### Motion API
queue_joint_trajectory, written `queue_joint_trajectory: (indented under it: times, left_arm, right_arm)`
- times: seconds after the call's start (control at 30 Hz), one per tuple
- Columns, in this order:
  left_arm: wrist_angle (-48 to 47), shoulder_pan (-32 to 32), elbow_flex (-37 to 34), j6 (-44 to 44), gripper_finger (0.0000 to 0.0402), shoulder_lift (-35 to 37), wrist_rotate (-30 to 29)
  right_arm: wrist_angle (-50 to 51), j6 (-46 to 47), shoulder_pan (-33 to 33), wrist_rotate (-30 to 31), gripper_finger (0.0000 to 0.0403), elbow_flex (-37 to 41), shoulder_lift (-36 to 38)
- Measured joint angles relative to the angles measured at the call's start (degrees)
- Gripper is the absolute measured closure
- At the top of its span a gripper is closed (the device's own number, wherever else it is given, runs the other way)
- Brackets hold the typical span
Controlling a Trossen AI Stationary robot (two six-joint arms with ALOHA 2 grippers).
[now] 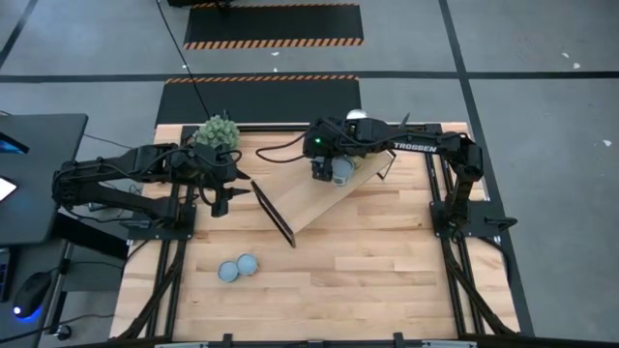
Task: Pick and place cans onto a shelf
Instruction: Put the green can on the shelf, then put the canned tomatoes on the shelf
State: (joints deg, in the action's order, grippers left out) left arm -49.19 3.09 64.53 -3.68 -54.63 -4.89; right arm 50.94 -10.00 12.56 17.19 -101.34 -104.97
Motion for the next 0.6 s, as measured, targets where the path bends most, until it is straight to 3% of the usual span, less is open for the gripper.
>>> queue_joint_trajectory:
  times: [0.2, 0.33, 0.47, 0.6]
  left_arm:
    - [0.0, 0.0, 0.0, 0.3, 0.0230, 0.0, 0.6]
    - [-0.2, -0.1, 0.0, 1.5, 0.0230, 0.0, 8.7]
    - [-1.5, -0.5, 0.0, 4.9, 0.0230, 0.0, 17.6]
    - [-7.8, -2.8, 0.0, 7.3, 0.0230, -0.9, 23.3]
  right_arm:
    - [-1.6, 0.4, -0.1, -0.3, 0.0055, -0.7, 0.0]
    - [-4.1, -0.3, -1.4, -1.1, 0.0055, -3.1, 0.2]
    - [-7.7, 1.0, -4.0, -5.7, 0.0055, -5.6, 0.2]
    - [-11.2, 1.3, -8.2, -7.5, 0.0055, -5.6, 0.2]
